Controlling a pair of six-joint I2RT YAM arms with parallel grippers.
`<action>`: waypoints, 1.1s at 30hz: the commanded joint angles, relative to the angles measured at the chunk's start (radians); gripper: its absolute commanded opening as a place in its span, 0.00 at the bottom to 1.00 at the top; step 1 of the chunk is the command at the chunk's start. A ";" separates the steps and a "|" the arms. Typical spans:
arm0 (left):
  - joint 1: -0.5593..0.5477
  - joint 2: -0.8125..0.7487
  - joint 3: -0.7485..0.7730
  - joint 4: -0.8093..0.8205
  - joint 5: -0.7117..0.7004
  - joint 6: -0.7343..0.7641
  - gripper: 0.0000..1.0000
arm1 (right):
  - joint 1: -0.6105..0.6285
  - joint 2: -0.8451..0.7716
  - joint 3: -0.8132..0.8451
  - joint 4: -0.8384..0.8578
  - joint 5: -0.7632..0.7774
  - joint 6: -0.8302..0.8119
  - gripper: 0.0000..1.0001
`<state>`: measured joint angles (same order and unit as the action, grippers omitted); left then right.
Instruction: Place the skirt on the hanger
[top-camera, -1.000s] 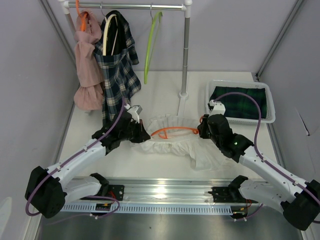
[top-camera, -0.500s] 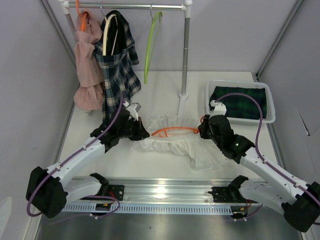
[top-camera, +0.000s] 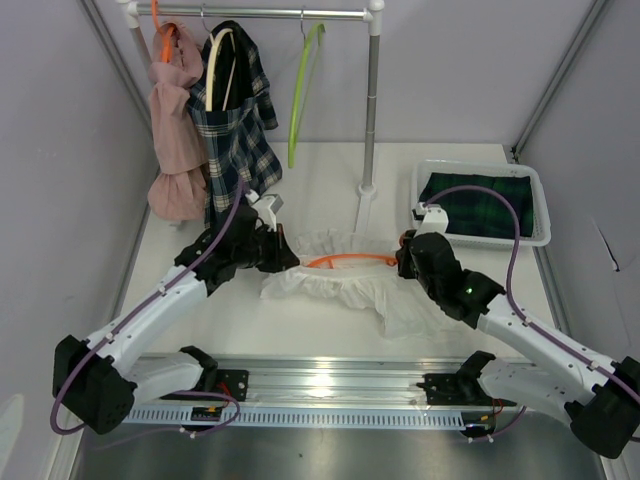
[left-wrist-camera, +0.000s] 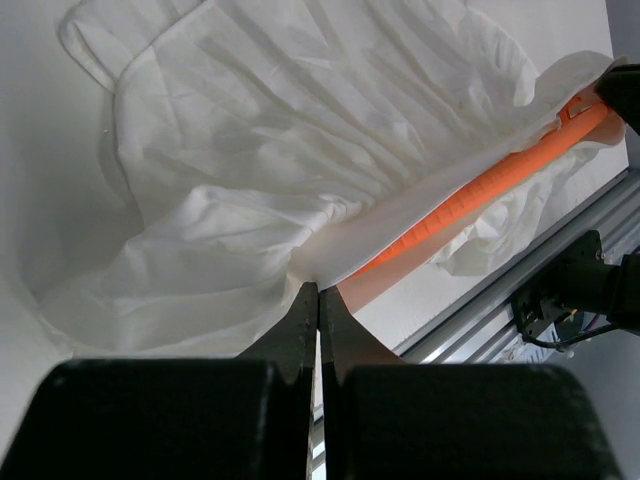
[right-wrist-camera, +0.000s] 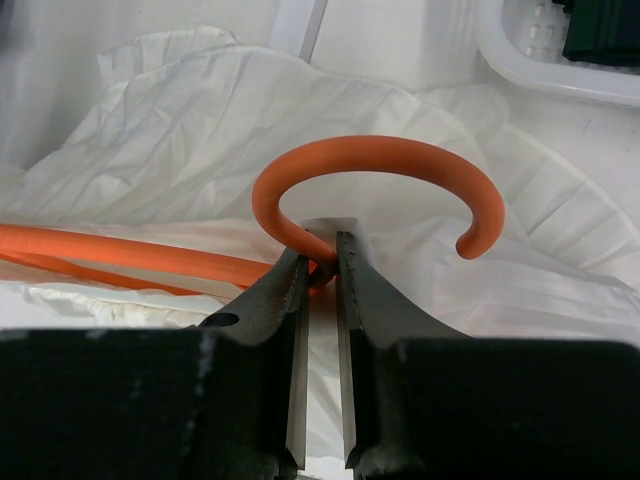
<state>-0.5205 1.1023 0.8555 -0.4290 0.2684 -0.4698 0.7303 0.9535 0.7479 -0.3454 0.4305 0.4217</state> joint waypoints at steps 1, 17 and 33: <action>-0.007 -0.045 0.094 -0.063 -0.027 0.043 0.00 | 0.021 0.017 0.060 -0.026 0.123 -0.066 0.00; -0.211 0.024 0.344 -0.152 -0.146 0.020 0.00 | 0.178 0.145 0.268 0.009 0.157 -0.123 0.00; -0.319 0.100 0.433 -0.166 -0.190 0.016 0.00 | 0.343 0.192 0.369 0.002 0.228 -0.124 0.00</action>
<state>-0.8215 1.2049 1.2400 -0.6193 0.0887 -0.4606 1.0489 1.1458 1.0428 -0.3832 0.6125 0.3077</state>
